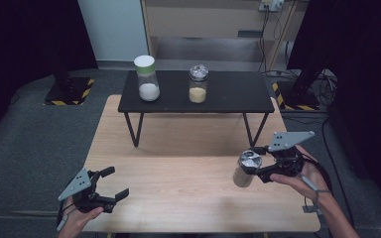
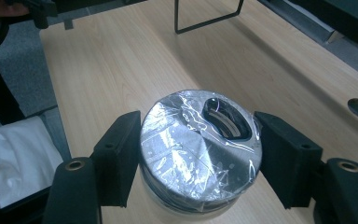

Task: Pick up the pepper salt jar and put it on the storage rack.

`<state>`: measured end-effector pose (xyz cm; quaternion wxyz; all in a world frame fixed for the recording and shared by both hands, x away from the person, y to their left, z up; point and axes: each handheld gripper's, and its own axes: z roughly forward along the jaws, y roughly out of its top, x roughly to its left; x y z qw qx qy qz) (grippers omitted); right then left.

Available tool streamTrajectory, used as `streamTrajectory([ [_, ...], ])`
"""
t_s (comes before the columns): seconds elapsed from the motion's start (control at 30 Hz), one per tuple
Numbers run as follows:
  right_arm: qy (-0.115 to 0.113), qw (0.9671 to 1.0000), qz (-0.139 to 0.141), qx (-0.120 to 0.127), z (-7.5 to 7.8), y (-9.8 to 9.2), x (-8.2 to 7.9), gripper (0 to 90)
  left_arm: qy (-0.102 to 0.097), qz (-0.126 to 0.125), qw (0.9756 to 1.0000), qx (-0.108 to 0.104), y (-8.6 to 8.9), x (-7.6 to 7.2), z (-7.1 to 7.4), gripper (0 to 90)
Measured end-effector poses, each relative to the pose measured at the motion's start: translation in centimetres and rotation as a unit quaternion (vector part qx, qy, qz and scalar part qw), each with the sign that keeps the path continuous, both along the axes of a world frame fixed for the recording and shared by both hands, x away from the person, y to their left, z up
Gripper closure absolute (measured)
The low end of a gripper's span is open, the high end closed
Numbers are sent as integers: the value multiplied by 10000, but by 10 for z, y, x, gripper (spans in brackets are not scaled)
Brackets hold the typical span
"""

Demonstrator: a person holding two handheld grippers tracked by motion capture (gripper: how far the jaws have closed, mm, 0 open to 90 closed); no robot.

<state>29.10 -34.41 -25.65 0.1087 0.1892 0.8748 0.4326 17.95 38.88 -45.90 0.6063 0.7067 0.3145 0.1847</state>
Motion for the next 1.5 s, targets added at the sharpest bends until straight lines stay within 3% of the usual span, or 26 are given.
streamTrajectory([
  [0.57,-5,10000,14,-54,32,5,23,351,1,6,10000,-3,0,0,0,7],
  [1.5,-121,9989,-423,-168,92,26,63,352,-8,9,10000,-24,1,0,-1,7],
])
